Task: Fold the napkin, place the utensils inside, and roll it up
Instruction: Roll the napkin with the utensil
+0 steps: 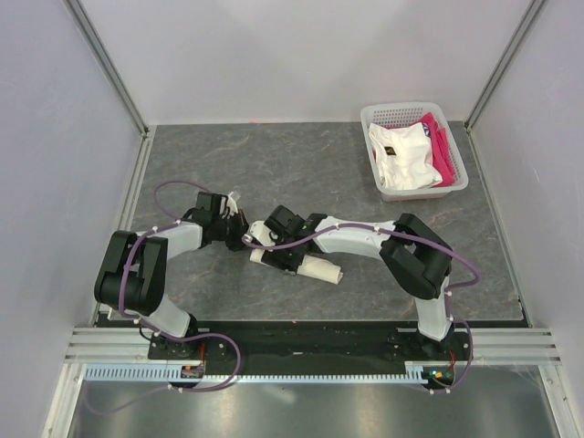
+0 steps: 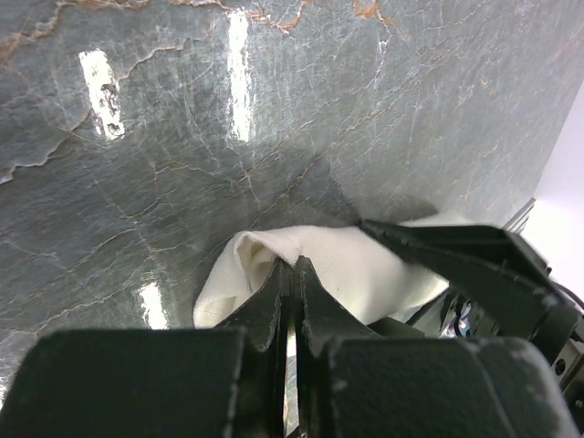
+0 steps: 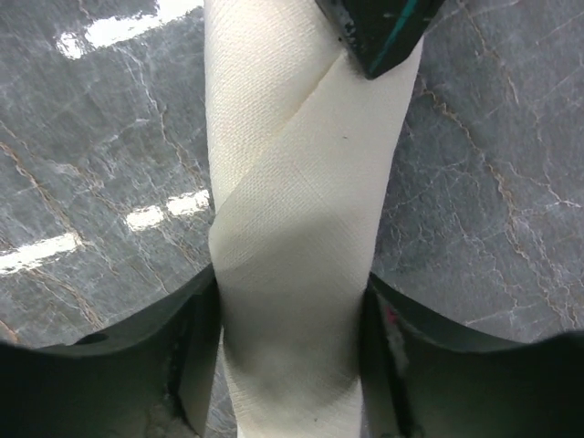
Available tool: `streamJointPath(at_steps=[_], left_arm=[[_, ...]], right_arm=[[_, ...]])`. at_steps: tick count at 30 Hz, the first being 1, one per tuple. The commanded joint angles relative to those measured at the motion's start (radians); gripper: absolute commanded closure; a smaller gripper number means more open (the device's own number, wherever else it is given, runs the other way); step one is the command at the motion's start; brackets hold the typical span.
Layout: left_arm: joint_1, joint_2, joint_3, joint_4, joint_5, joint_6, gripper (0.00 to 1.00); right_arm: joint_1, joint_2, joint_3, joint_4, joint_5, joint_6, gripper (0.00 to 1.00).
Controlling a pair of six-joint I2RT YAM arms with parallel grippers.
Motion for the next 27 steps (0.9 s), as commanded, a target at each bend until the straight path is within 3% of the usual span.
streamJointPath(at_steps=[1,2,4,5,10,15,20,27], left_arm=[[0.006,-0.034,0.034,-0.001,0.011,0.016,0.88],[0.006,-0.049,0.035,-0.002,0.009,0.012,0.78],[0.016,-0.066,0.044,-0.002,0.009,0.009,0.67],[0.024,-0.081,0.049,-0.01,0.011,0.004,0.56],[0.122,-0.134,0.08,-0.034,0.026,-0.014,0.34],[0.24,-0.206,0.142,-0.109,0.052,-0.001,0.27],[0.366,-0.264,0.248,-0.253,0.072,0.104,0.25],[0.438,-0.275,0.267,-0.295,0.09,0.151,0.23]], right_arm=[[-0.005,0.027,-0.031,0.0,0.046,-0.029,0.44],[-0.006,0.027,-0.034,0.005,0.046,-0.031,0.45],[-0.009,0.026,-0.045,0.014,0.041,-0.04,0.45],[-0.012,0.027,-0.046,0.022,0.038,-0.043,0.45],[-0.041,0.049,-0.03,0.025,0.025,-0.083,0.44],[-0.086,0.084,0.012,0.033,0.012,-0.152,0.43],[-0.152,0.147,0.099,0.053,-0.018,-0.279,0.41],[-0.207,0.294,0.271,0.051,-0.038,-0.377,0.39]])
